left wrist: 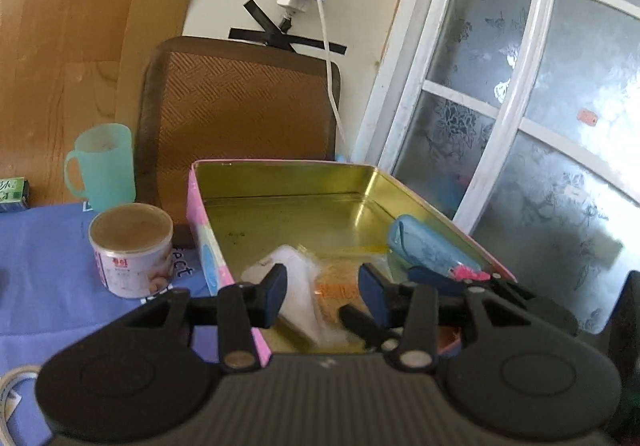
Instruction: Organize soft objects
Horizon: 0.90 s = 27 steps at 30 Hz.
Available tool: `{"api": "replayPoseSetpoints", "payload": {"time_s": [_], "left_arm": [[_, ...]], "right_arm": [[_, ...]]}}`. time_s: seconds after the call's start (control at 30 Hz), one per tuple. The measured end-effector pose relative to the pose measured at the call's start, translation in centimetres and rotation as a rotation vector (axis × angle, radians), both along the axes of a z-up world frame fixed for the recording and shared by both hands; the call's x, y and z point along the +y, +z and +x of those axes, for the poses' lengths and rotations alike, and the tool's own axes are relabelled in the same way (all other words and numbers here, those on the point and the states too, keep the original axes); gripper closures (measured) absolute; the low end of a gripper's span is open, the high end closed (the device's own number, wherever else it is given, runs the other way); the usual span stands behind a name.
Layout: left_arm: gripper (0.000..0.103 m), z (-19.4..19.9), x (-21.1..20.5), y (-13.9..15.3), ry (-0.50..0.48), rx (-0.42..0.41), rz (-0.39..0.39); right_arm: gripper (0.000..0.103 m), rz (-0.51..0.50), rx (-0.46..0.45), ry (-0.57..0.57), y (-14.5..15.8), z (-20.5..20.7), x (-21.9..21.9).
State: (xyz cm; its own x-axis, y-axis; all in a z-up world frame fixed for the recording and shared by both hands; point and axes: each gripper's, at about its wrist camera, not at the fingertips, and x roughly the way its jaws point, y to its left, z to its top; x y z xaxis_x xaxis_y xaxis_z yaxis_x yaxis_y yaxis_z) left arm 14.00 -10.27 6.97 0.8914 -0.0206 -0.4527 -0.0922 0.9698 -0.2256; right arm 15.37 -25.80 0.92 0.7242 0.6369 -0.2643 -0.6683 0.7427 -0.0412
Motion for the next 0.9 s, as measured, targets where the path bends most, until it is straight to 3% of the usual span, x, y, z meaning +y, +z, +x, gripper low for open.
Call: {"api": "replayPoseSetpoints", "payload": {"time_s": [0.3,0.43,0.57,0.77,0.8,0.9], "left_arm": [[0.062,-8.3,4.9,-1.1,0.117,-0.013,-0.002],[0.062,-13.5,9.1,-3.0,0.256,0.016,-0.039],[0.062,-18.6,14.0,-4.8,0.459,0.027,-0.073],[0.062,-24.5,20.3,-7.3,0.739,0.016,-0.102],[0.062,-25.2,21.0,-7.8,0.759,0.004,-0.125],[0.062,-26.3,22.2,-8.3,0.761,-0.038,-0.21]], "right_arm": [[0.04,0.159,0.055,-0.004,1.1,0.6,-1.7],[0.04,0.189,0.04,0.101,2.6,-1.3,0.1],[0.04,0.16,0.091,0.279,3.3,-3.8,4.5],[0.04,0.06,0.27,0.537,2.7,-5.8,14.6],[0.04,0.05,0.329,0.572,2.6,-5.6,16.6],[0.041,0.095,0.646,0.613,1.7,-4.1,21.8]]}}
